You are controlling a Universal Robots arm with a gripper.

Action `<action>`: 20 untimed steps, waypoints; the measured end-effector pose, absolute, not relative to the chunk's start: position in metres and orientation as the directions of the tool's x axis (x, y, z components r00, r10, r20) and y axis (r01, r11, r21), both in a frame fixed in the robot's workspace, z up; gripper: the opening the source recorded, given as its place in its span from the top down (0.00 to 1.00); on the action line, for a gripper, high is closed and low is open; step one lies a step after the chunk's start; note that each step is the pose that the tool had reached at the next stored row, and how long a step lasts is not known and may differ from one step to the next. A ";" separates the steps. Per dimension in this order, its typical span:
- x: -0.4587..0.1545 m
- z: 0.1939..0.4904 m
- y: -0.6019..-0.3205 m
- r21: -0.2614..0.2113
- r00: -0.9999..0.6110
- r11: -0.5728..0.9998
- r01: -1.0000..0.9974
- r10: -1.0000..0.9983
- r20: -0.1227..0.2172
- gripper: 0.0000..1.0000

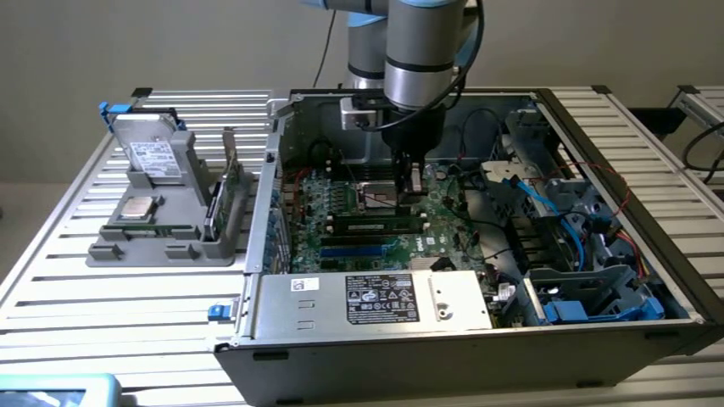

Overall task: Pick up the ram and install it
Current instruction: 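Press down the ram until it locks into place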

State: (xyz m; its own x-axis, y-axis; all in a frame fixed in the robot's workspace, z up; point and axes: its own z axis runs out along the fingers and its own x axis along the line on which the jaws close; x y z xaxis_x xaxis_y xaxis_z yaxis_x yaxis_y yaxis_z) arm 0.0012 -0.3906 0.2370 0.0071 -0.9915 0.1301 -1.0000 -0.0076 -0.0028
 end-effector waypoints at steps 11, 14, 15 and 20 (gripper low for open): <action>0.006 0.234 -0.392 -0.003 0.005 -0.006 -1.000 -0.993 0.121 0.89; 0.006 0.233 -0.393 -0.003 0.004 -0.004 -1.000 -0.993 0.117 0.89; 0.006 0.233 -0.393 -0.003 0.003 -0.003 -1.000 -0.994 0.114 0.89; 0.006 0.233 -0.395 -0.003 -0.005 0.005 -1.000 -0.994 0.105 0.89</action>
